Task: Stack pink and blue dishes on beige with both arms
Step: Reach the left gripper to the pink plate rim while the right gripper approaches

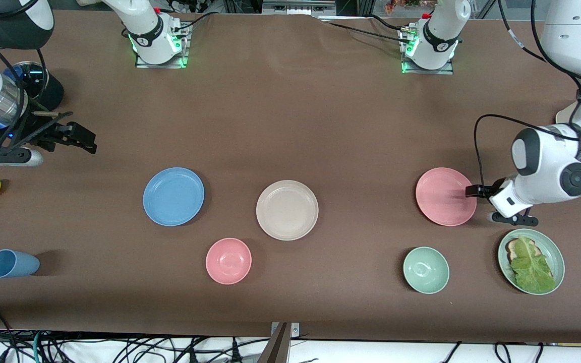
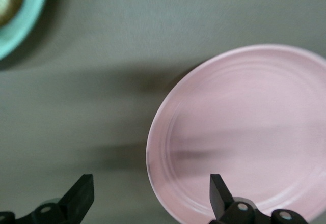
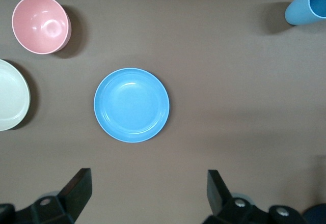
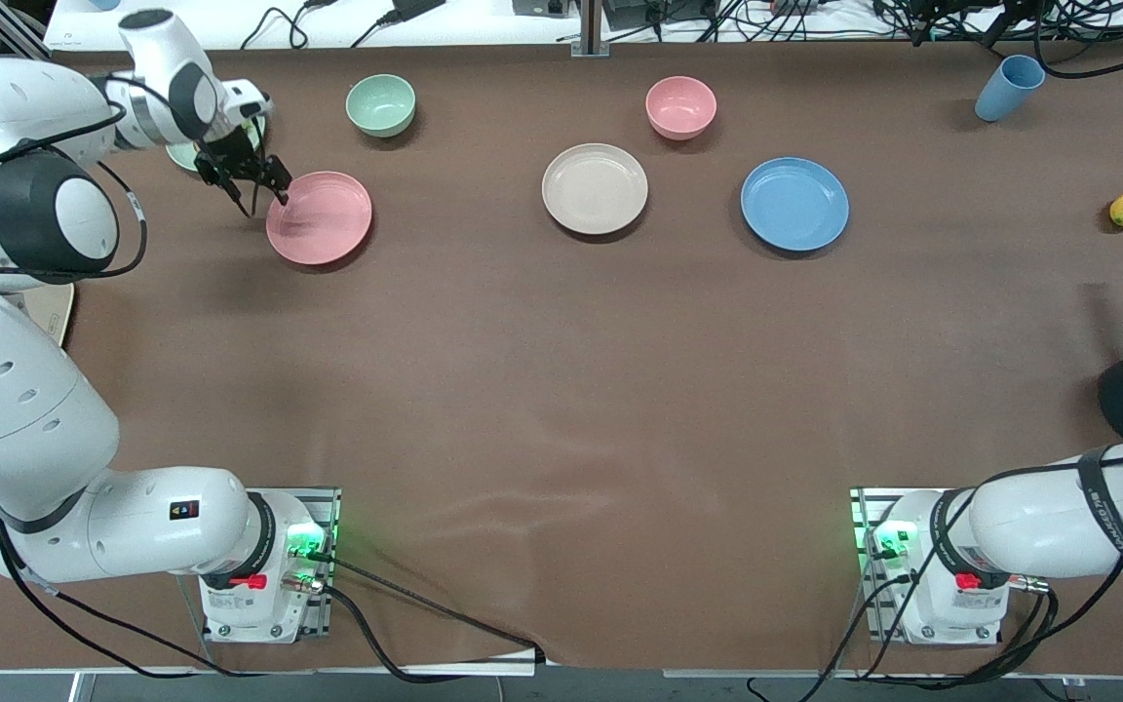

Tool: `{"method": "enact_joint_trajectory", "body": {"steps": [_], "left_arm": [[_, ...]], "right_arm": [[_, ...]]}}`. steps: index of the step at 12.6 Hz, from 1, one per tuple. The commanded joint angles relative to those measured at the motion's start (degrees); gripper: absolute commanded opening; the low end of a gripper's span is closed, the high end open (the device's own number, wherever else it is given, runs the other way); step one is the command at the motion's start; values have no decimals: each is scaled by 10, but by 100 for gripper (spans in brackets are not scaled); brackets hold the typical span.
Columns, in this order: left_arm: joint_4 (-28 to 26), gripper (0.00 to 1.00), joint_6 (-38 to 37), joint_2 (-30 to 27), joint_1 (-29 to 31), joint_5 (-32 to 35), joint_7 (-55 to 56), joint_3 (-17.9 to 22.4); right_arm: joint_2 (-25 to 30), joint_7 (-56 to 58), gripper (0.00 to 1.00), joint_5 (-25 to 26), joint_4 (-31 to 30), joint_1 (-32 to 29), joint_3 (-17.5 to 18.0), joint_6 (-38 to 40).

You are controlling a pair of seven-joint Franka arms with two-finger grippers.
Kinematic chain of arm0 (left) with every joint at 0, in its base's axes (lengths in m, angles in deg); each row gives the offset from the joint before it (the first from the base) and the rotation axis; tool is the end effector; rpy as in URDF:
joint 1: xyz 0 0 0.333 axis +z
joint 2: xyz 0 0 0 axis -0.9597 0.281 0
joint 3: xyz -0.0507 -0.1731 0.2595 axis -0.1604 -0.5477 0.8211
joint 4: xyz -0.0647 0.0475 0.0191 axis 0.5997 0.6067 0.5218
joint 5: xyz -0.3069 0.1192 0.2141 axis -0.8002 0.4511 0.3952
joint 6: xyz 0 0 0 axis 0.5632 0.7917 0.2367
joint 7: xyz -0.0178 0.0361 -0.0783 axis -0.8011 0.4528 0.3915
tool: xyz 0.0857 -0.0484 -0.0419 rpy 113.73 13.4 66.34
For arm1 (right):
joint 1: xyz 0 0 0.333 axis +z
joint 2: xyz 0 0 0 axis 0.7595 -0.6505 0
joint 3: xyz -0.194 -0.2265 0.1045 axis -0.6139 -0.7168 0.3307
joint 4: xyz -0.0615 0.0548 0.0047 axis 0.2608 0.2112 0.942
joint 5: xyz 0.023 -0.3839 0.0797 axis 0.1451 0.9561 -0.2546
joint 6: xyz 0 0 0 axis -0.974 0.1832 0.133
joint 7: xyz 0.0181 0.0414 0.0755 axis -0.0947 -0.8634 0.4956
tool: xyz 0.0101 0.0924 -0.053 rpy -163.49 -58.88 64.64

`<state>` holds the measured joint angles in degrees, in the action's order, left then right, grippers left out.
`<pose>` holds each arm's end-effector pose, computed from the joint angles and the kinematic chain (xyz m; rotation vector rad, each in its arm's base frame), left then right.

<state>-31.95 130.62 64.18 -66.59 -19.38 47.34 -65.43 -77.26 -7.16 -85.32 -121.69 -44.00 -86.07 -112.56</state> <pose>0.6038 0.0823 0.2103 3.1088 -0.1541 -0.2455 0.5944 0.0618 0.5627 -3.1317 0.0625 0.0010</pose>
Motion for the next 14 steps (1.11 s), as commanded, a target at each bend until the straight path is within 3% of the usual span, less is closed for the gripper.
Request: {"method": "enact_joint_trajectory", "body": {"steps": [1, 3, 4, 5, 6, 11, 14], "left_arm": [[-57, 100, 39, -27, 6, -10, -10, -1], [-57, 99, 44, -15, 6, -11, -4, -1], [-55, 72, 44, -11, 6, -11, -2, -1], [-54, 27, 41, -7, 6, -12, 9, -1], [-52, 0, 40, -5, 7, -12, 24, -1], [-32, 0, 25, -6, -2, -12, 55, -2], [81, 0, -153, -10, -10, -33, 103, -28]], "right_arm": [[-19, 4, 100, -1, 1, -3, 3, -4], [-64, 8, 100, -4, 6, -4, 3, -2], [-69, 14, 100, -3, 5, -7, 3, -6], [-76, 23, 100, -2, 6, -6, 3, -11], [-85, 23, 100, -3, 6, -6, 3, -13], [-132, 25, 100, 3, 5, -12, 3, -29], [-164, 83, 100, -3, -28, -15, 3, -110]]}}
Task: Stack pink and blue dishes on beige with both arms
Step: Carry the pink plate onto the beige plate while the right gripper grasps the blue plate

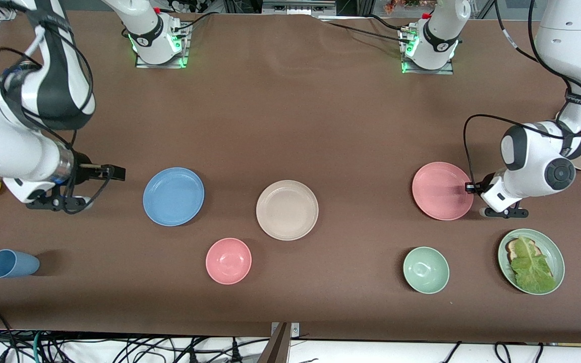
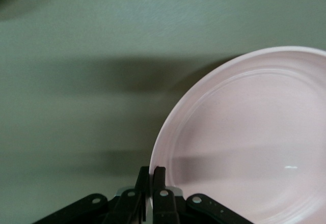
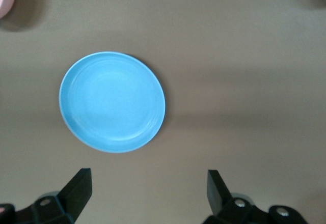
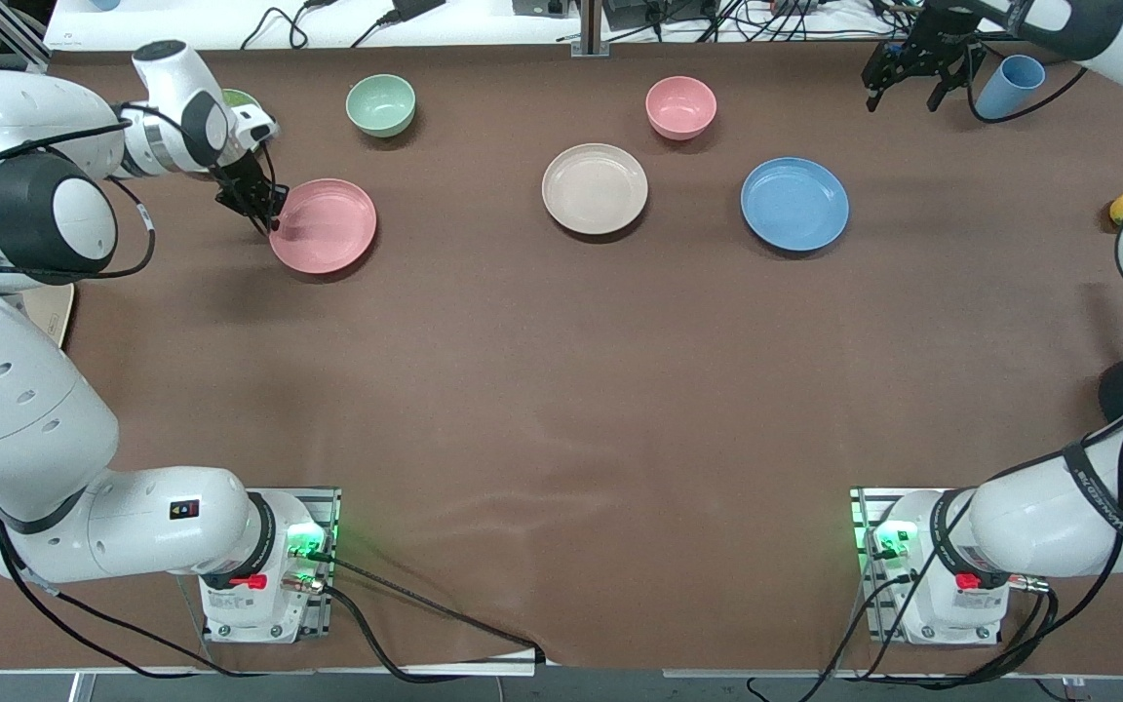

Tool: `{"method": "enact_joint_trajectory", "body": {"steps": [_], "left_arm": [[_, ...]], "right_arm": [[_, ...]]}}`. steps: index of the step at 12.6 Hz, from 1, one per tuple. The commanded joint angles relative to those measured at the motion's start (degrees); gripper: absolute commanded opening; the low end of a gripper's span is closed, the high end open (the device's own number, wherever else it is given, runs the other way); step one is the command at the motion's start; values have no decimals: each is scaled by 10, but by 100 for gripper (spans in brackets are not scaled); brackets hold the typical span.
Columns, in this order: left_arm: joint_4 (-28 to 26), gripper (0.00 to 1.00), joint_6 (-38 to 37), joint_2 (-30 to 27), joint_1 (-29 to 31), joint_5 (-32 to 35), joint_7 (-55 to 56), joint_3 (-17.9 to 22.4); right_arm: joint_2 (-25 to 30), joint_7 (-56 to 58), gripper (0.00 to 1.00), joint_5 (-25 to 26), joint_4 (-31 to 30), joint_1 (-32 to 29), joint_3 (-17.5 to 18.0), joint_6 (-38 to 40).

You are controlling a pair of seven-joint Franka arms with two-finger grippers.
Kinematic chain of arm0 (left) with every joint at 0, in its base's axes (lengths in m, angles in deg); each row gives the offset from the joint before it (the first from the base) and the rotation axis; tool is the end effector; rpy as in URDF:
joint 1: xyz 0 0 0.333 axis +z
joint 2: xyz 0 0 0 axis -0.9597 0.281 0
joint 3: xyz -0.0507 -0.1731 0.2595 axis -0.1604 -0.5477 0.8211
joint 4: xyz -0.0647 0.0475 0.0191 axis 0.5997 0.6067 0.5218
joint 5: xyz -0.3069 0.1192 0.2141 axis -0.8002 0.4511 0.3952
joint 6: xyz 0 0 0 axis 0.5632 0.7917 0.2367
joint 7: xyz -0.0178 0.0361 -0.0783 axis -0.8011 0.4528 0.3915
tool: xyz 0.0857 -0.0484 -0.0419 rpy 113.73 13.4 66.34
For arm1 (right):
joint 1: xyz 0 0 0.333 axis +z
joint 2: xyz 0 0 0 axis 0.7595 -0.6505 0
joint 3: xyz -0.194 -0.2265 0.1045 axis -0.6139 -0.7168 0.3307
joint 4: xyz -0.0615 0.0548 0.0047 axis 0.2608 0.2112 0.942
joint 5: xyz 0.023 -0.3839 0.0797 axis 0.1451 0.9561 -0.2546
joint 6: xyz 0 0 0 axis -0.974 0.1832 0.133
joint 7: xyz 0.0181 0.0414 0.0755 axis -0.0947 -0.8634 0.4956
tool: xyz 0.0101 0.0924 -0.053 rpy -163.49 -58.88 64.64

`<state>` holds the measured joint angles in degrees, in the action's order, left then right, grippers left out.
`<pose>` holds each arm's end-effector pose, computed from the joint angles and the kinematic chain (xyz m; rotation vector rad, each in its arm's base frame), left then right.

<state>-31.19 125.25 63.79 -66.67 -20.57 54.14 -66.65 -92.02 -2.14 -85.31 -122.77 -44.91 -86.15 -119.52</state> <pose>0.5997 0.0676 0.2133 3.0792 0.0196 -0.3537 0.6453 0.0554 0.4022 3.1313 0.0448 -0.2429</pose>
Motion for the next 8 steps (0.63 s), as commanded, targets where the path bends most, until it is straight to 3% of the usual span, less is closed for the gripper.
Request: {"method": "enact_joint_trajectory", "body": {"steps": [1, 3, 5, 8], "left_arm": [[105, 0, -148, -7, -10, -28, 55, -22], [137, 0, -194, -17, -13, -59, 123, -64], [160, 0, -194, -12, -19, -77, 226, -123], [252, 0, -188, 54, -107, -79, 367, -142]], "right_arm": [[-21, 32, 100, -3, -32, -6, 4, -70], [-49, 29, 100, -4, -57, -1, 8, -144], [-96, 25, 100, -4, -63, 1, 9, -218], [-124, 24, 100, -4, -65, 2, 9, -251]]}}
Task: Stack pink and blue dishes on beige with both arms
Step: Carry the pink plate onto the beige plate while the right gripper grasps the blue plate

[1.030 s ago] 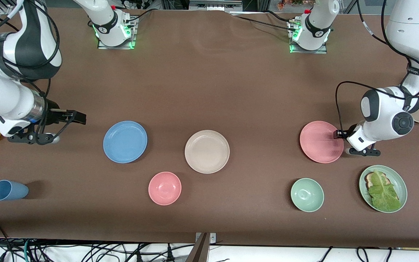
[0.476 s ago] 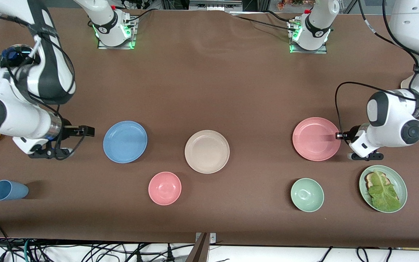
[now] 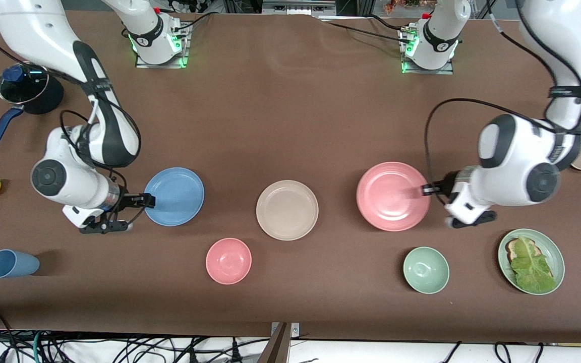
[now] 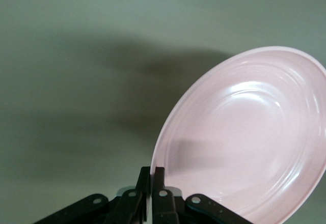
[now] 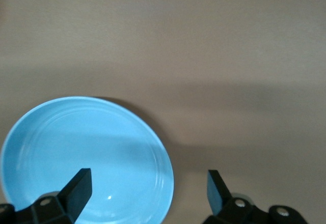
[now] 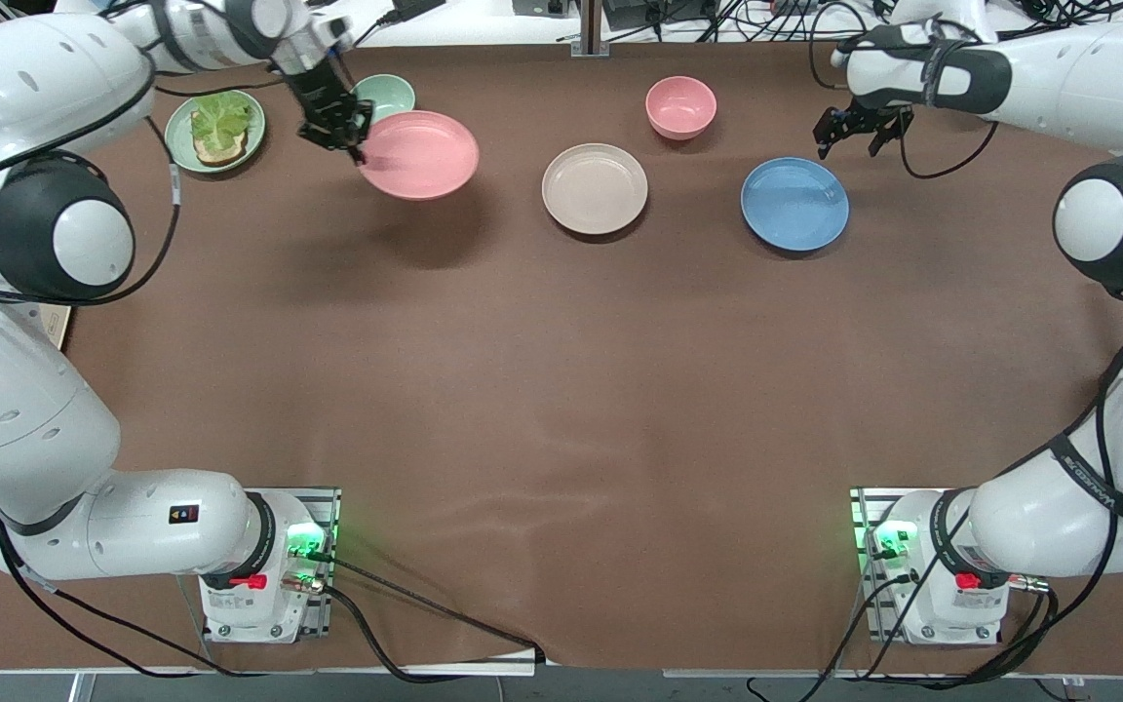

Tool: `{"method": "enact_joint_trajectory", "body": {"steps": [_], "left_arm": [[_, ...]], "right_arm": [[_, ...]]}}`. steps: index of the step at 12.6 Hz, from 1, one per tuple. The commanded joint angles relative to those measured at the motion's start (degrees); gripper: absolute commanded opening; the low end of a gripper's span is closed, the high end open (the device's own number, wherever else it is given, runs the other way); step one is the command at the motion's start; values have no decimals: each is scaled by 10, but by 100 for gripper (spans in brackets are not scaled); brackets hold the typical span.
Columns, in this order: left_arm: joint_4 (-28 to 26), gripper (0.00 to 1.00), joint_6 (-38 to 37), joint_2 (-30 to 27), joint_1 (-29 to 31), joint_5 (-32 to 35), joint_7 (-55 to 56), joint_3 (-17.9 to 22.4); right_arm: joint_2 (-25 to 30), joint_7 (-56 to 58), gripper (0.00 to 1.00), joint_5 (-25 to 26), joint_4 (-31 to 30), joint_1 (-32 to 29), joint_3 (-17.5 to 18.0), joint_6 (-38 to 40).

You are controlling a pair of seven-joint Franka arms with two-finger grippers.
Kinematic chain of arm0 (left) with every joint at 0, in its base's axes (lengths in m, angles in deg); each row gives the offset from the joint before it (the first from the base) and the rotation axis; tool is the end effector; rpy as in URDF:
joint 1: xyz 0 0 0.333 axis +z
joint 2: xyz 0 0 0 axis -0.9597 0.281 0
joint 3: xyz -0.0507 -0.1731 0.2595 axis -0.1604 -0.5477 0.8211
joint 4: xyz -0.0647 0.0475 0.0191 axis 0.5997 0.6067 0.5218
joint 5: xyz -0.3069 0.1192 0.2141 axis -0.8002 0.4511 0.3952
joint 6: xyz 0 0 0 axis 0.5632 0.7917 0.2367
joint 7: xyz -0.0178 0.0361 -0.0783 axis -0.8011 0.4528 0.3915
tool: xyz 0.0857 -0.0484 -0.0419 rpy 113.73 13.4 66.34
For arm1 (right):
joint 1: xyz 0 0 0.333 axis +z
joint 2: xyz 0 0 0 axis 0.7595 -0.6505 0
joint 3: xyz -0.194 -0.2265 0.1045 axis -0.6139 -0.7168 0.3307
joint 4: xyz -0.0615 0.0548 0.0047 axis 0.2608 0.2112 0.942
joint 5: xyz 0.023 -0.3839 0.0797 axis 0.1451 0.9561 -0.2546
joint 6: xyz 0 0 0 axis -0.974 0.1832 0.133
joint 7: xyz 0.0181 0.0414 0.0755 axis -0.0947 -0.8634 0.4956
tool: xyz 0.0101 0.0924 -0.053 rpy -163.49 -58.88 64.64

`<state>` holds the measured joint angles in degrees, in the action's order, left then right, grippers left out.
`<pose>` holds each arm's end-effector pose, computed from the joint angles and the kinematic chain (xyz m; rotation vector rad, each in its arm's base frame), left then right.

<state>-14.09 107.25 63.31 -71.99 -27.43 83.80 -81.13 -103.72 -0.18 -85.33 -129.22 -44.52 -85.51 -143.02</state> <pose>0.6408 -0.1419 0.3327 2.9203 0.3592 -0.4332 0.6618 0.0678 0.2487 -3.1253 -0.1183 0.0969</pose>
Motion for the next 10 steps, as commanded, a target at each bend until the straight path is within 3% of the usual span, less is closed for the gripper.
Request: {"method": "enact_joint_trajectory", "body": {"steps": [1, 2, 4, 7, 9, 10], "left_arm": [[120, 0, -6, 92, -81, -10, 113, 3], [154, 0, 8, 119, -110, -8, 149, 5], [169, 0, 74, 145, -152, -6, 201, 8], [169, 0, 177, 177, -195, -4, 242, 10], [168, 1, 200, 190, -219, -1, 251, 29], [167, 51, 200, 189, -218, 12, 248, 33]], "right_arm": [[-8, 4, 99, -4, -12, -1, 4, -24], [-7, 4, 99, -4, -32, -1, 4, -46], [-6, 3, 91, -4, -71, -2, 4, -96], [-7, 2, 70, -4, -89, -2, 7, -113], [-7, 2, 52, -5, -89, -2, 7, -112], [-7, 2, 42, -5, -89, -2, 7, -111]]}}
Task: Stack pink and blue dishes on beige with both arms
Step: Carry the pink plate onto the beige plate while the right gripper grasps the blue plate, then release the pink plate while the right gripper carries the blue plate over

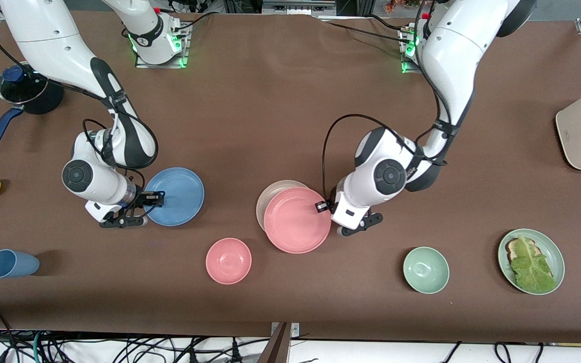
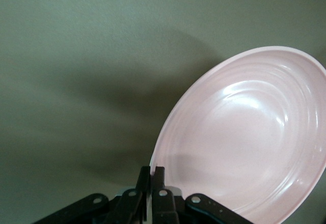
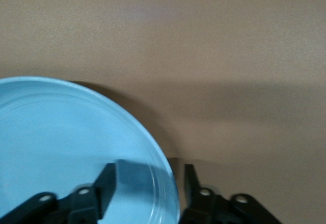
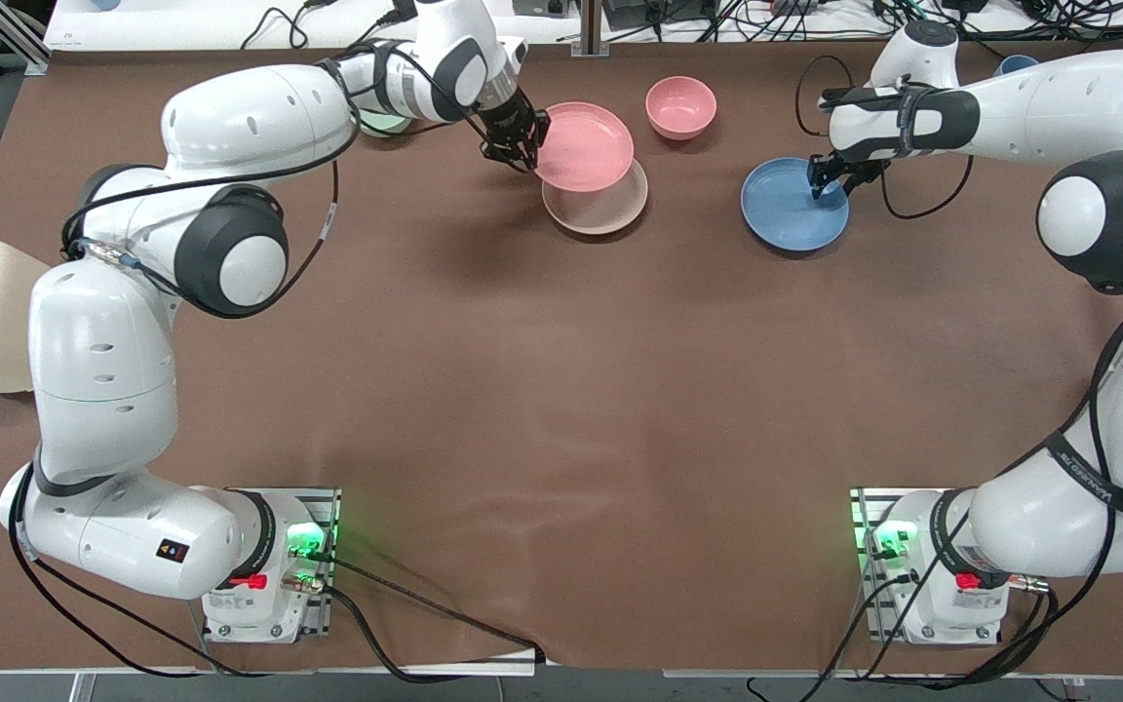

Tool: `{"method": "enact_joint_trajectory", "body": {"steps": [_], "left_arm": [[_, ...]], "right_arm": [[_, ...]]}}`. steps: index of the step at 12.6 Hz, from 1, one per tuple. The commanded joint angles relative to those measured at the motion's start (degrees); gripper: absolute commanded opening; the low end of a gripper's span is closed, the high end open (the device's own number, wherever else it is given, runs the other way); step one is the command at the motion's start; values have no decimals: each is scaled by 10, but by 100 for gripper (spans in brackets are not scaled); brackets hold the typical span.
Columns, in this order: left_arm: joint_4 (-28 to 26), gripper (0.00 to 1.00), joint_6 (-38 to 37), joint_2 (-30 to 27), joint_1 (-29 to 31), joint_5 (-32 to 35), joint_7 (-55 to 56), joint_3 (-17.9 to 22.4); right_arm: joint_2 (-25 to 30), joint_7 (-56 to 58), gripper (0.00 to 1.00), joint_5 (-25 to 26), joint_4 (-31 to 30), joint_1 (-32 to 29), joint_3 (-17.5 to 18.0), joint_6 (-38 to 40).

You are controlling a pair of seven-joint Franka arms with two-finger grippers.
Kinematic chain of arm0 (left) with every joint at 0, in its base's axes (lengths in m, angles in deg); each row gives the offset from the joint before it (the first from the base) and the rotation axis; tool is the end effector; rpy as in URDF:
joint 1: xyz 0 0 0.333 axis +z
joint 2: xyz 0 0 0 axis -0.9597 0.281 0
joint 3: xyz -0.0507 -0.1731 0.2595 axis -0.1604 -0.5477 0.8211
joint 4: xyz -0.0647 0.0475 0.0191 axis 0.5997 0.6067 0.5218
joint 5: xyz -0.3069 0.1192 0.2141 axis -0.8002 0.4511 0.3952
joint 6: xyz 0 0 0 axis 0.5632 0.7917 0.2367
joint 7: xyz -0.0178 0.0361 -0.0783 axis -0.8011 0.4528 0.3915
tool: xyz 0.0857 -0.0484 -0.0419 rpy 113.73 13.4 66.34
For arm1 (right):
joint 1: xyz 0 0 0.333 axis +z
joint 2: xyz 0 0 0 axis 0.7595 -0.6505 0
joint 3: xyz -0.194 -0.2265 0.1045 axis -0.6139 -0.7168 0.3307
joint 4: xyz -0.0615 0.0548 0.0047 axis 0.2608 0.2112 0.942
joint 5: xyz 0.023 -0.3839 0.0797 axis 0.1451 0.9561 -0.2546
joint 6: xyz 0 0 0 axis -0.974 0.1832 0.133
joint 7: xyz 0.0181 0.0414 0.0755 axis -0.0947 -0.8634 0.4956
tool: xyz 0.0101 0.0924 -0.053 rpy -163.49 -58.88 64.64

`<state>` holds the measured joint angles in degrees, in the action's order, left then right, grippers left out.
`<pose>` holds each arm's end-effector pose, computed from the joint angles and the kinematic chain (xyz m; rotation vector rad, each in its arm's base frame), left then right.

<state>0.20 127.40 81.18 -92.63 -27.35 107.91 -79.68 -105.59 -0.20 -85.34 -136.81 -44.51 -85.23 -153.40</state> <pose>0.6459 -0.3698 0.2533 2.8182 0.5932 -0.1837 0.6343 0.0683 0.1884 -3.1227 -0.1218 0.0720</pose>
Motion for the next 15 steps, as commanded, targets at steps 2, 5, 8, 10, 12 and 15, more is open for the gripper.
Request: {"method": "enact_joint_trajectory", "body": {"steps": [2, 5, 8, 10, 12, 15], "left_arm": [[22, 100, -9, 1, -9, 37, 14, 19], [22, 100, -59, -21, -1, 37, 13, 20], [22, 100, -110, -42, 28, 38, 11, 20], [20, 100, -156, -58, 54, 39, 8, 21], [19, 100, -195, -66, 81, 69, -37, 20], [19, 100, -240, -72, 139, 76, -139, 21]], "right_arm": [[12, 3, 22, -5, -13, -2, 5, -6], [13, 5, 0, -18, -11, -2, 5, -4], [22, 10, 0, -18, -5, -2, 5, 3], [39, 10, 0, -17, 20, -2, 6, 41], [42, 10, 0, -20, 80, -2, 17, 115], [41, 8, 0, -55, 165, 4, 26, 206]]}}
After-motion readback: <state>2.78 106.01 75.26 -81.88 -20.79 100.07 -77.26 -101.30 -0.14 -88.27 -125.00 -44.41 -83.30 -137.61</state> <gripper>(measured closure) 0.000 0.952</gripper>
